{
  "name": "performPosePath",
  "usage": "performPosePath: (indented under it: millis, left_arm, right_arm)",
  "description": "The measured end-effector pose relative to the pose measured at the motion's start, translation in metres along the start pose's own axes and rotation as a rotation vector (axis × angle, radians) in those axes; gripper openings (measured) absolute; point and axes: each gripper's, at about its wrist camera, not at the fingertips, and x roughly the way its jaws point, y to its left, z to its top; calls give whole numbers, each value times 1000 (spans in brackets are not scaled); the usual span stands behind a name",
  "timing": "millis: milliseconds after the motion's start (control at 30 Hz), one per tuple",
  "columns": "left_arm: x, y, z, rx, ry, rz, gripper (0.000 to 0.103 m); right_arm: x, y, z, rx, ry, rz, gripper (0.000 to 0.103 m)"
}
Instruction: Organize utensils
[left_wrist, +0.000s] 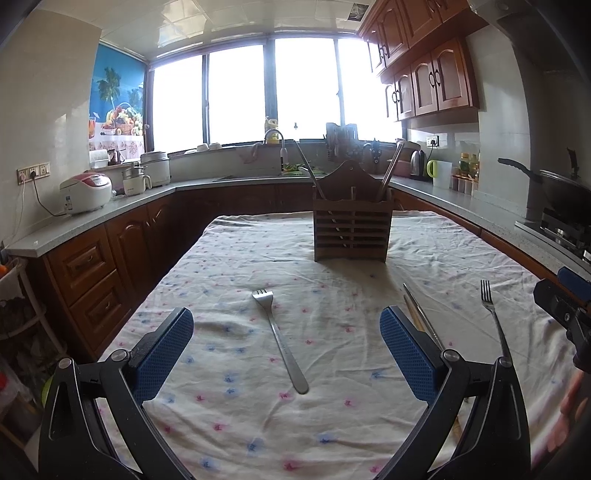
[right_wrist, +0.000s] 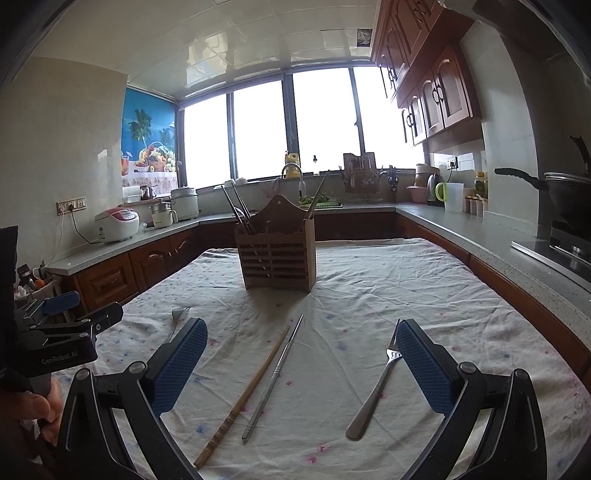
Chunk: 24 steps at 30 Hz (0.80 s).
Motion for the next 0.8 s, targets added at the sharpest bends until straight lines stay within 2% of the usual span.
performPosePath:
  millis: [800]
  left_arm:
    - [1, -3, 3, 4, 9, -13, 103]
  right_arm:
    - [-1, -4, 4, 13, -1, 14, 103]
